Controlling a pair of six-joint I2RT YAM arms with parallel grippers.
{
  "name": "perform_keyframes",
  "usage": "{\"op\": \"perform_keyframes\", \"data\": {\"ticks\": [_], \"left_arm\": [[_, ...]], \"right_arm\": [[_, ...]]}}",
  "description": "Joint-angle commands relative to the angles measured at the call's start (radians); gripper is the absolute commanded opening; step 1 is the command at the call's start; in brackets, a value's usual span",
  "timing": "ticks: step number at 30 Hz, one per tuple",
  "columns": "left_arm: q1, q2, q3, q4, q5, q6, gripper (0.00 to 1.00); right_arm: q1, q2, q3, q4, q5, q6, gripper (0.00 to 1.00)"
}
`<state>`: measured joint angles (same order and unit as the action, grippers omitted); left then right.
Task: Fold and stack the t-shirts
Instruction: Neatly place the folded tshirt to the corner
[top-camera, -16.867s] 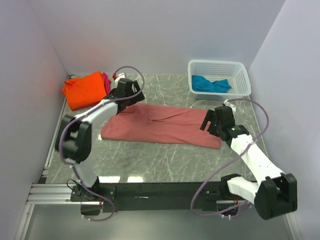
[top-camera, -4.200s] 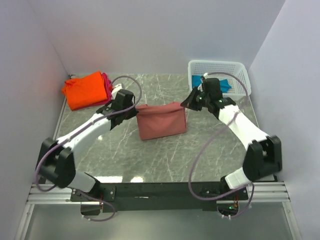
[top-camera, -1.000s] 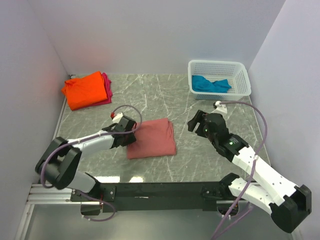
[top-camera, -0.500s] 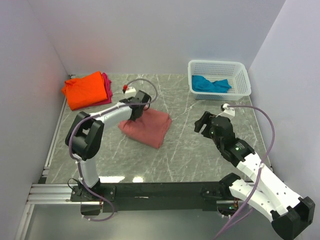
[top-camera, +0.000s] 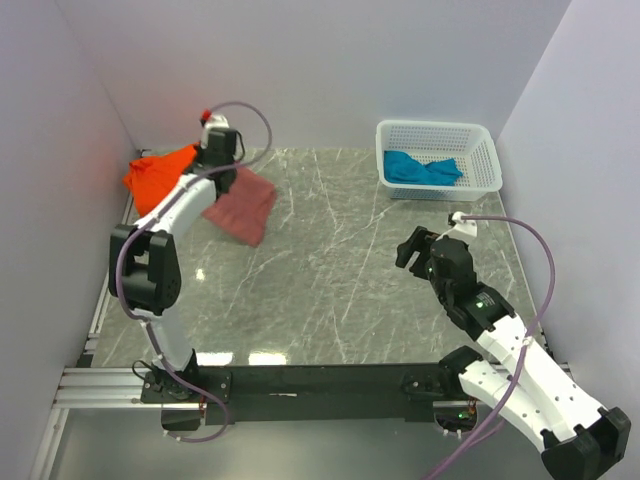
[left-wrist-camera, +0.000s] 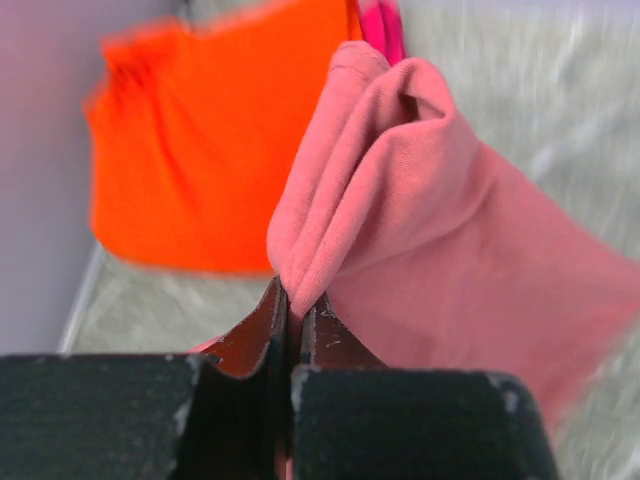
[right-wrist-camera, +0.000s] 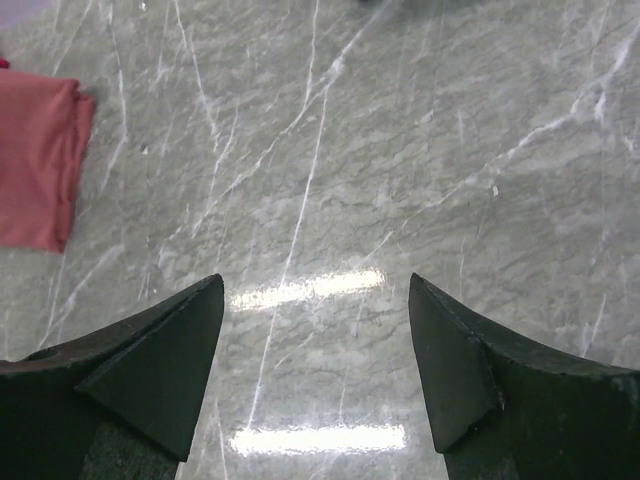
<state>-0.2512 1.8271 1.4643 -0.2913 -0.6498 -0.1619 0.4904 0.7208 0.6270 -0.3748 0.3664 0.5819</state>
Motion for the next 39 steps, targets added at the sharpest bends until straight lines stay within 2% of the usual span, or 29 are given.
{"op": "perform_keyframes", "data": {"ticks": [1, 4, 5, 8, 15, 23, 29, 32, 39], "left_arm": [[0.072, 0.012, 0.163, 0.061, 0.073, 0.105, 0.01], [0.121, 0.044, 0.221, 0.086, 0.173, 0.151, 0.01], [0.136, 0.052, 0.237, 0.092, 0.183, 0.198, 0.01], [0.165, 0.089, 0.316, 0.081, 0.216, 0.209, 0.01], [0.239, 0.161, 0.499, 0.004, 0.344, 0.168, 0.01], [0.272, 0.172, 0.585, -0.019, 0.362, 0.059, 0.01], [0.345, 0.155, 0.547, -0.012, 0.364, -0.053, 0.01], [0.386, 0.144, 0.472, 0.018, 0.380, -0.086, 0.01], [0.446, 0.202, 0.360, 0.055, 0.273, -0.142, 0.01]], "right_arm": [[-0.015, -0.035, -0.013, 0.042, 0.012, -0.034, 0.81], [-0.022, -0.047, -0.018, 0.036, 0.048, -0.037, 0.82], [-0.026, -0.055, -0.021, 0.034, 0.051, -0.039, 0.82], [-0.039, -0.066, -0.030, 0.050, 0.040, -0.047, 0.82], [-0.052, -0.058, -0.036, 0.059, 0.039, -0.050, 0.82], [-0.058, -0.052, -0.032, 0.060, 0.032, -0.050, 0.82], [-0.061, -0.063, -0.029, 0.056, 0.039, -0.051, 0.82], [-0.064, -0.063, -0.029, 0.054, 0.035, -0.051, 0.82], [-0.065, -0.041, -0.023, 0.062, 0.020, -0.047, 0.82]]}}
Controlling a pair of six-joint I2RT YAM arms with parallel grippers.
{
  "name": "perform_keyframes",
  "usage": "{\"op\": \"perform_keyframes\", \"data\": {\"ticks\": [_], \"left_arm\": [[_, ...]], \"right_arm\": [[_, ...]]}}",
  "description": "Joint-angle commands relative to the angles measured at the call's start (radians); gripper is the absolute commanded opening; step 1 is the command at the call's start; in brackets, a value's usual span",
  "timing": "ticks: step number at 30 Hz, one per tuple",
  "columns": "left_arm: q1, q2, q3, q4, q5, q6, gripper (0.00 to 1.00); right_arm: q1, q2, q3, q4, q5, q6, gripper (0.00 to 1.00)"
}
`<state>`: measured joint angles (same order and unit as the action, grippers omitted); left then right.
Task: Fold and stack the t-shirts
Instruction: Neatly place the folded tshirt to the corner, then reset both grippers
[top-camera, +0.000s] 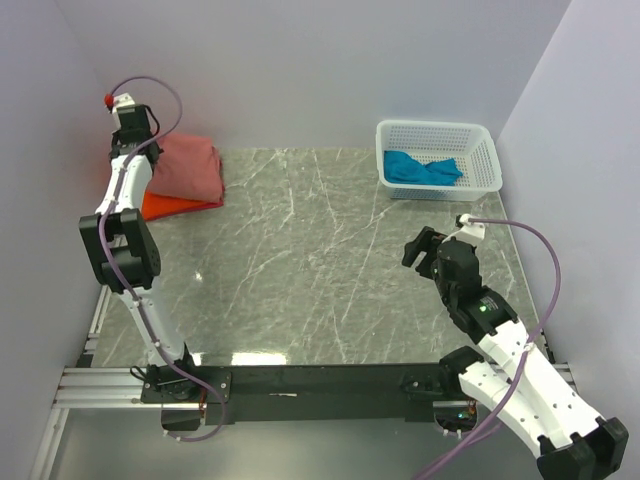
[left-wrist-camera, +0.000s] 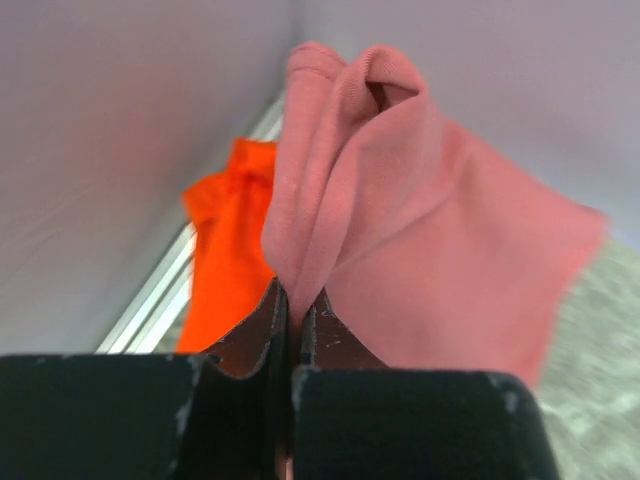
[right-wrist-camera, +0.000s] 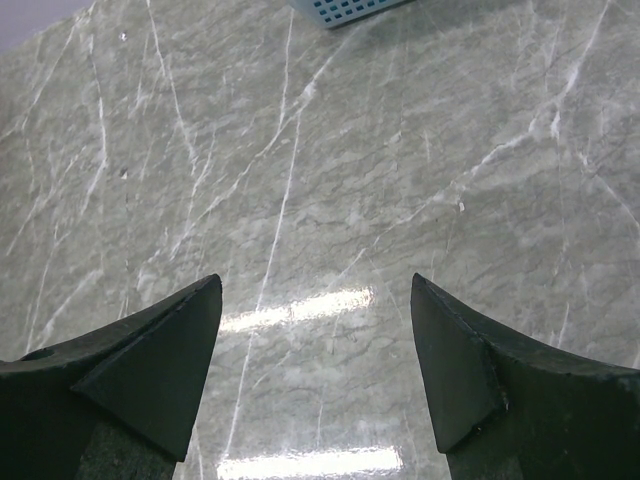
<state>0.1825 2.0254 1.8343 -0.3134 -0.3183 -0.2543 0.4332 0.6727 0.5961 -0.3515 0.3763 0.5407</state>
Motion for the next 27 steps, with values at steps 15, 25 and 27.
{"op": "perform_keyframes", "data": {"ticks": [15, 25, 27], "left_arm": [[0.023, -0.066, 0.054, -0.090, -0.125, -0.245, 0.99], [-0.217, -0.486, -0.404, -0.049, -0.033, -0.479, 0.99], [-0.327, -0.623, -0.593, 0.017, -0.013, -0.502, 0.99]], "right_arm": [[-0.013, 0.007, 0.047, 0.003, 0.009, 0.045, 0.87], [-0.011, 0.057, 0.087, -0.038, -0.020, 0.100, 0.88], [-0.013, 0.060, 0.094, -0.040, -0.033, 0.100, 0.89]]}}
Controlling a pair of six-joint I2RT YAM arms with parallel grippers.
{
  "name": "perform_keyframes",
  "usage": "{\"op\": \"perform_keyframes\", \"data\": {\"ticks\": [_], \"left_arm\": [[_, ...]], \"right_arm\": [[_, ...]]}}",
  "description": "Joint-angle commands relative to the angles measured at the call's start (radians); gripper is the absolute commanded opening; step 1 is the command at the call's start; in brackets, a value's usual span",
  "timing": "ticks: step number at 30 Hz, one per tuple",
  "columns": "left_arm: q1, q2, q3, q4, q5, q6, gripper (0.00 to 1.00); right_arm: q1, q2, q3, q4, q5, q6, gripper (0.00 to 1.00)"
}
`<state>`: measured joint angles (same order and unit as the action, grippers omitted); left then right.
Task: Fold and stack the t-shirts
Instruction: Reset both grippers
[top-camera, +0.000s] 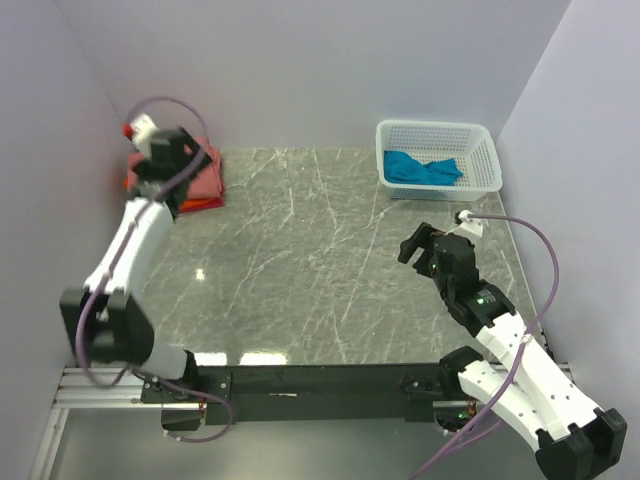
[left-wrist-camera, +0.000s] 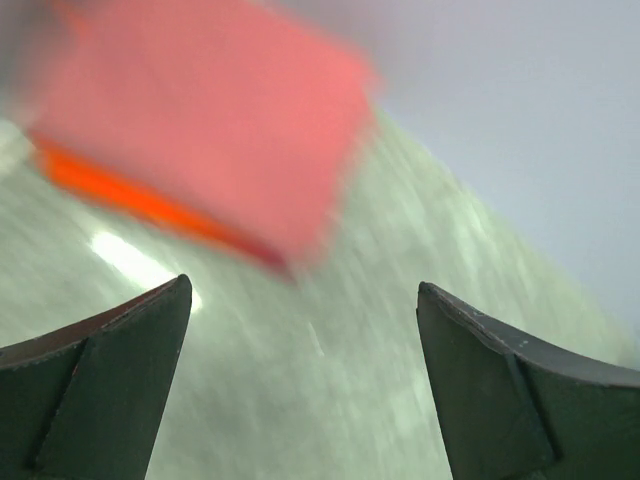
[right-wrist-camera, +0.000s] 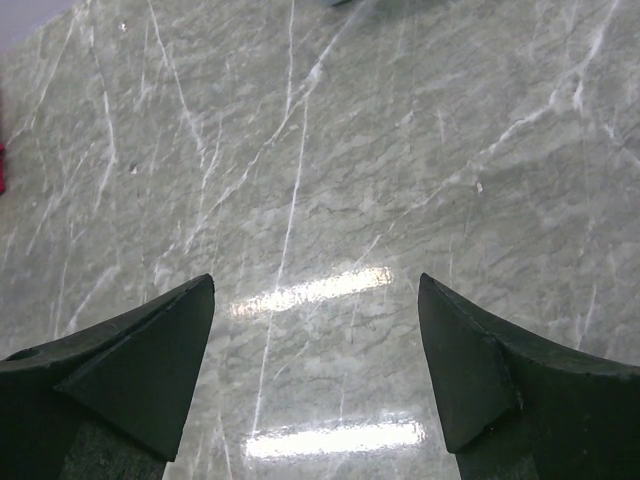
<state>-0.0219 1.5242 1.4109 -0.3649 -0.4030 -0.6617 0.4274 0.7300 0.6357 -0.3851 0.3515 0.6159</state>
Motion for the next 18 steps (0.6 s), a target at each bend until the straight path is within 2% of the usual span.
{"op": "perform_keyframes", "data": {"ticks": [1, 2, 4, 7, 10, 18], "left_arm": [[-0.163, -0.203, -0.226, 0.130, 0.084, -0.099, 0.99], [-0.203, -0.238, -0.327, 0.158, 0.090, -0.101, 0.99], [-0.310, -0.295, -0.401, 0.169, 0.096, -0.124, 0.99], [-0.433, -0.395, -0.492, 0.077, 0.012, -0.192, 0.99], [-0.501, -0.479, -0.582, 0.002, -0.034, -0.231, 0.99], [-0.521, -0.670, -0.719, -0.028, -0.019, -0.288, 1.00]], "right_arm": [[-0.007, 0.002, 0.058, -0.009, -0.017, 0.028, 0.89], [-0.006, -0.001, 0.061, -0.005, -0.022, 0.027, 0.89], [-0.007, -0.004, 0.062, 0.002, -0.023, 0.033, 0.89], [-0.007, -0.012, 0.065, -0.006, -0.016, 0.038, 0.89], [-0.006, -0.033, 0.053, 0.009, -0.013, 0.033, 0.89], [-0.007, -0.073, 0.027, -0.006, -0.002, 0.042, 0.89]]}}
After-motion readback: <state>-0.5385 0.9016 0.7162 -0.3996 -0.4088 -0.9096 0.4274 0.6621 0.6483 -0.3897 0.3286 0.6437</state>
